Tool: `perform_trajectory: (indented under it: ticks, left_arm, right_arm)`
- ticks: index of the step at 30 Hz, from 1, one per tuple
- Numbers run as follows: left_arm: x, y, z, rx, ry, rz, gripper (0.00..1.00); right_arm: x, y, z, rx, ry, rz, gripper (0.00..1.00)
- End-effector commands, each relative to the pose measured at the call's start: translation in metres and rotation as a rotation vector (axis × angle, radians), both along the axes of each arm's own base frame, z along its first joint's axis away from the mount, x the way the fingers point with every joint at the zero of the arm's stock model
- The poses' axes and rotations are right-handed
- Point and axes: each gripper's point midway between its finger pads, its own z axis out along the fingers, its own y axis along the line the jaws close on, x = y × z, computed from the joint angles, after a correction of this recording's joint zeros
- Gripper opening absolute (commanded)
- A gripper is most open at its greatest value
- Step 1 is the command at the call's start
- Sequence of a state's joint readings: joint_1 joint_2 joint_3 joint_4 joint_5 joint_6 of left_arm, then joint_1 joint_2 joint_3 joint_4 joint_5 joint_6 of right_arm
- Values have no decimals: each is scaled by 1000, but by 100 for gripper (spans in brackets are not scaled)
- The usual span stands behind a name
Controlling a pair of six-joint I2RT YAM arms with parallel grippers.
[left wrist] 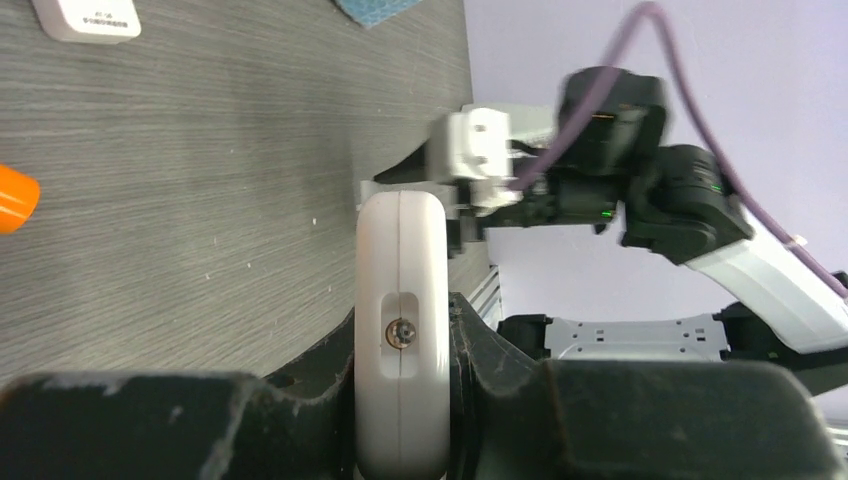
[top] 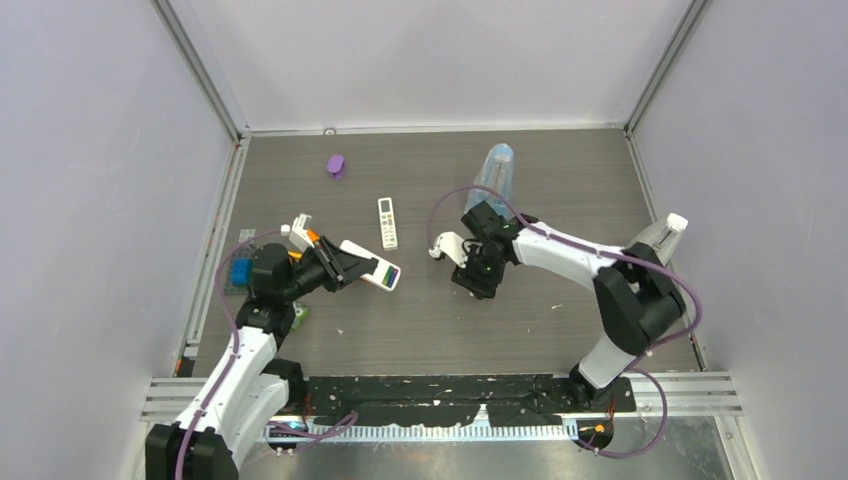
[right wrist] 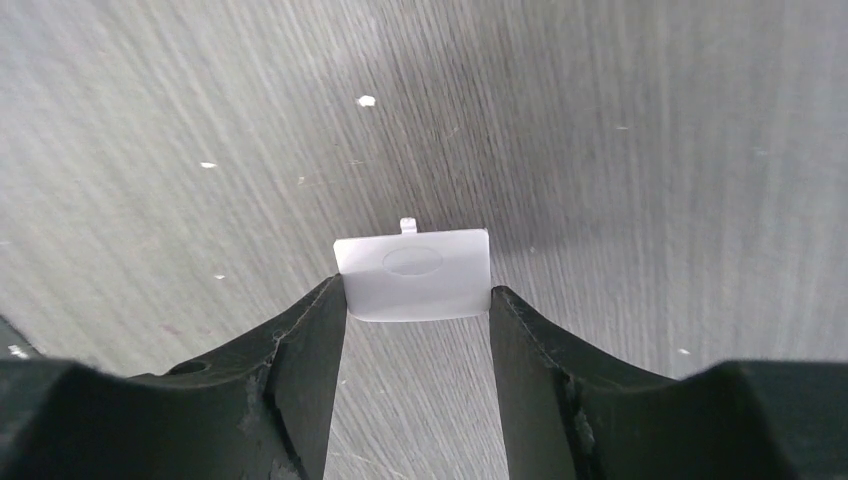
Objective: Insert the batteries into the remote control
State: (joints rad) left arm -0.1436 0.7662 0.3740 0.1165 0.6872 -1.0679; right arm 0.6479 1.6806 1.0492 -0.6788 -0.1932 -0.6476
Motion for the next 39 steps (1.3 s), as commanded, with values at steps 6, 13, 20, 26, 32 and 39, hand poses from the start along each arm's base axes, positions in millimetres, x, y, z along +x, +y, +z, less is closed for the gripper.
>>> perform_trajectory:
  ticks: [6, 13, 20, 26, 32, 39]
  left_arm:
    - [-5, -14, 8, -39, -104, -39, 0]
    - [-9, -28, 15, -50, -210, -16, 0]
    - [-15, -30, 11, -75, -248, 45, 0]
    - [-18, -30, 12, -112, -223, 58, 0]
    - [-18, -31, 14, -138, -192, 61, 0]
    - [-21, -34, 15, -141, -193, 37, 0]
  right_arm:
    - [-25, 68, 119, 392, -207, 59, 49]
    - [-64, 105, 162, 534, -228, -11, 50]
    - [-86, 134, 188, 611, -149, -93, 51]
    - [-74, 149, 183, 542, -152, -147, 51]
    - [-70, 157, 170, 465, -137, -147, 51]
    - [-67, 155, 162, 421, -144, -139, 51]
